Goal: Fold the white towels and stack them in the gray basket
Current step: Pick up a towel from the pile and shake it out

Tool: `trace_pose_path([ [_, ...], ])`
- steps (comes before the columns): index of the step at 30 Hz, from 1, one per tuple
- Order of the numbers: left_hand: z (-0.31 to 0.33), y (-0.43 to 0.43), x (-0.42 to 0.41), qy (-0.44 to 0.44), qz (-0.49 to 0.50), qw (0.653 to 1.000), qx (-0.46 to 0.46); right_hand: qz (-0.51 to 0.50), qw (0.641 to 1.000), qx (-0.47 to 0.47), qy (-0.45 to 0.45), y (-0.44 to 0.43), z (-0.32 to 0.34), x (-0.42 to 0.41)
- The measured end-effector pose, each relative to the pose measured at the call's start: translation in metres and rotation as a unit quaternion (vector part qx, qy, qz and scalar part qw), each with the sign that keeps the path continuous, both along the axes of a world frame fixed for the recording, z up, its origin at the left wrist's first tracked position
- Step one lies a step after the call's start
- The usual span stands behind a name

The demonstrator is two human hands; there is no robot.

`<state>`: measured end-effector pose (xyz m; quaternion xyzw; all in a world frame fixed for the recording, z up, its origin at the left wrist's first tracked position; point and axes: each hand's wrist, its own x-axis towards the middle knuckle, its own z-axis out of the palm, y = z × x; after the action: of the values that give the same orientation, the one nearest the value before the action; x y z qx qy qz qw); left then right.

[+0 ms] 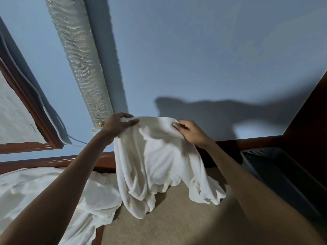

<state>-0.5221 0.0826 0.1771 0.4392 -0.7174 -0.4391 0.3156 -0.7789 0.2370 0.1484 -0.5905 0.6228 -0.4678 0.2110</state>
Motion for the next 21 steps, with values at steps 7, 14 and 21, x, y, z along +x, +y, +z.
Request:
trace_pose_path([
  [7,0.023,0.040,-0.047,-0.097,-0.304,0.947,0.045,0.128,0.991,0.015,0.045,-0.006,0.053,0.003],
  [14,0.028,0.048,-0.072,0.010,-0.247,0.969,0.000,0.069,0.997,0.029,0.032,-0.003,0.023,-0.044],
  [21,0.023,0.051,-0.086,0.119,-0.108,0.987,-0.003,-0.025,0.987,0.071,0.143,0.003,-0.032,-0.071],
])
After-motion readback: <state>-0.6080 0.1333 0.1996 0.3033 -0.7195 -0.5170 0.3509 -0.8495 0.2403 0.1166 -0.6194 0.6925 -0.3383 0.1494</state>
